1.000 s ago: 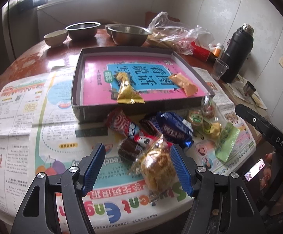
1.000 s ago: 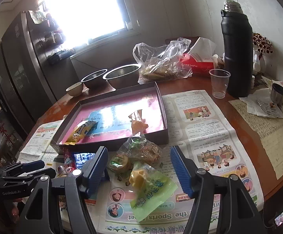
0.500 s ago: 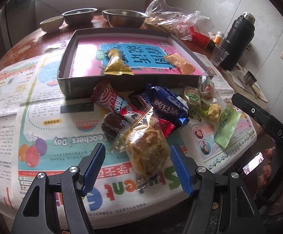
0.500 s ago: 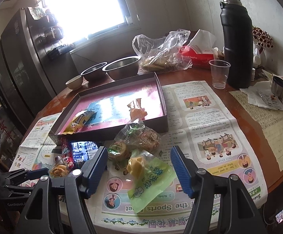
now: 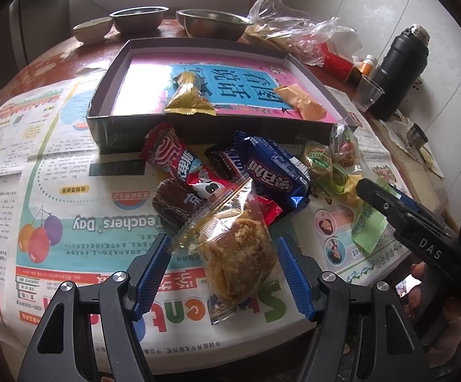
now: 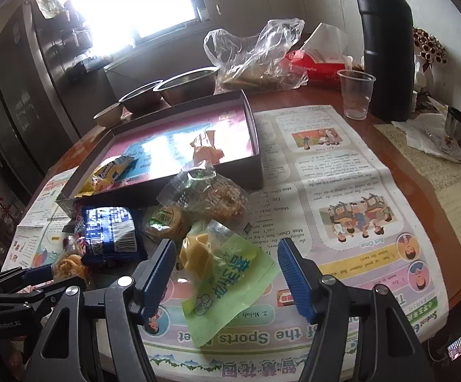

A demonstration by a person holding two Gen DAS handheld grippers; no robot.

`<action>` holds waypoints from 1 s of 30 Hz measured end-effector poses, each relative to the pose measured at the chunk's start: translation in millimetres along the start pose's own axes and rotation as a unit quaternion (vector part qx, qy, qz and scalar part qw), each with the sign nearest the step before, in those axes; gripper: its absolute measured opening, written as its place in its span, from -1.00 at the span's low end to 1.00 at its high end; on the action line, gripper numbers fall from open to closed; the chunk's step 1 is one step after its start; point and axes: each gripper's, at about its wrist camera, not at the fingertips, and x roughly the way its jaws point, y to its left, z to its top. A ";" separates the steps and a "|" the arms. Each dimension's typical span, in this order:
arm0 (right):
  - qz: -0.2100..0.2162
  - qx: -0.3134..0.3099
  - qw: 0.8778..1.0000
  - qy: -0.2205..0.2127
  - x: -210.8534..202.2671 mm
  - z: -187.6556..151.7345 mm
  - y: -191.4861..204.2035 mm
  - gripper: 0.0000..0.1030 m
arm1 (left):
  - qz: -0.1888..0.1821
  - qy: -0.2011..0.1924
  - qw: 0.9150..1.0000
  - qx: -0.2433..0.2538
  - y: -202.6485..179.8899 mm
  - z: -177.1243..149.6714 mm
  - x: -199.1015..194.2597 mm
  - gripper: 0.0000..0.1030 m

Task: Organize snacks

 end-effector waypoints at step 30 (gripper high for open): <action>0.043 -0.047 0.998 -0.011 4.3 -12.4 24.9 -0.35 | -0.026 -0.008 1.000 0.008 5.6 -6.7 -5.1 0.11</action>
